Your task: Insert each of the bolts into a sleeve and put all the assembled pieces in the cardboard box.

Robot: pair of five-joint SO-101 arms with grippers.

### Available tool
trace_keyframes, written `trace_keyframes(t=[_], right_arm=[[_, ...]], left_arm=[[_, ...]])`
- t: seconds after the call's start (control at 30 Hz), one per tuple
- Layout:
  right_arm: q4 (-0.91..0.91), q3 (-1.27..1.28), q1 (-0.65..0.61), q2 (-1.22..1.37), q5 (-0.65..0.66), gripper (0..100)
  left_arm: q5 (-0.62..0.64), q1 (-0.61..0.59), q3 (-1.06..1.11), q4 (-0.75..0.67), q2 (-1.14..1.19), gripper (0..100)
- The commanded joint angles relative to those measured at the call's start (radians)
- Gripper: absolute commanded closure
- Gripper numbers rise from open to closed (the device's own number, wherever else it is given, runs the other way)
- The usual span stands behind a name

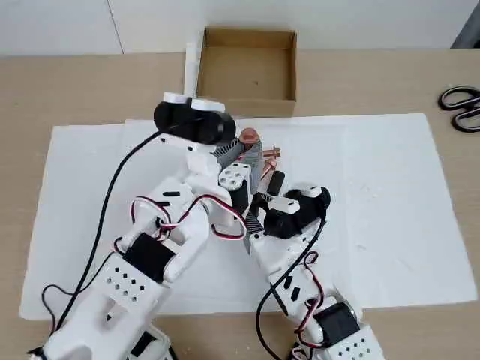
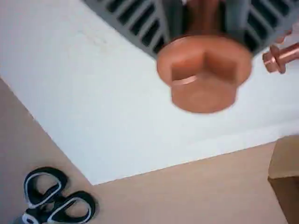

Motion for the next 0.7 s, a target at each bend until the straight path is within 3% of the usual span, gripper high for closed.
trace_keyframes(t=[0.0,0.67], right_arm=[[-0.002,0.008,-0.008,-0.010,0.011,99.5],[-0.001,0.008,-0.008,-0.012,0.011,99.5]], left_arm=[[-0.044,0.026,0.016,-0.041,-0.040,99],[-0.052,0.032,0.042,-0.037,-0.040,99]])
